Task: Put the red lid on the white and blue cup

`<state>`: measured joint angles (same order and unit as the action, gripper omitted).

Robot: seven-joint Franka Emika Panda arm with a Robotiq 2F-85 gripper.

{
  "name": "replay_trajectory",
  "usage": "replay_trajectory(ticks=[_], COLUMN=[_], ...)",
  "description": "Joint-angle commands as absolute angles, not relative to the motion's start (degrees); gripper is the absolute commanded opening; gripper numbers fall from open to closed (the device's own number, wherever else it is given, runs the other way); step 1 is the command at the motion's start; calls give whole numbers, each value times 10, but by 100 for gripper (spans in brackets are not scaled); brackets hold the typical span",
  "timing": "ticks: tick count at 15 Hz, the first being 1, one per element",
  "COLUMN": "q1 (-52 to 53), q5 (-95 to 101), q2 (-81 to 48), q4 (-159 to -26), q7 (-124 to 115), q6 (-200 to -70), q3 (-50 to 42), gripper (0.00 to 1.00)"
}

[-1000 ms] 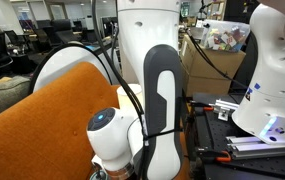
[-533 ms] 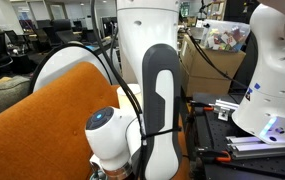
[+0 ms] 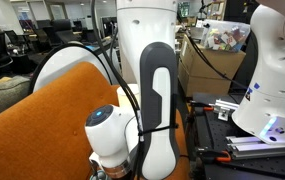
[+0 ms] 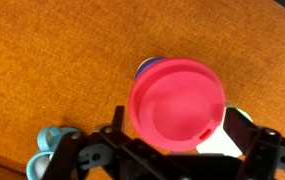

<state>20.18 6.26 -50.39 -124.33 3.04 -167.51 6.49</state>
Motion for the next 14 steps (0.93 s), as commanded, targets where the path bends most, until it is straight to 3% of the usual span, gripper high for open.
replay_trajectory(ticks=[1,14], q1=[185,216], q5=[70,70], q2=[-487,-402], q4=[-1258,-1365], q7=[35,29], q6=[-1683,-1768], q3=[76,93], gripper=[100,100])
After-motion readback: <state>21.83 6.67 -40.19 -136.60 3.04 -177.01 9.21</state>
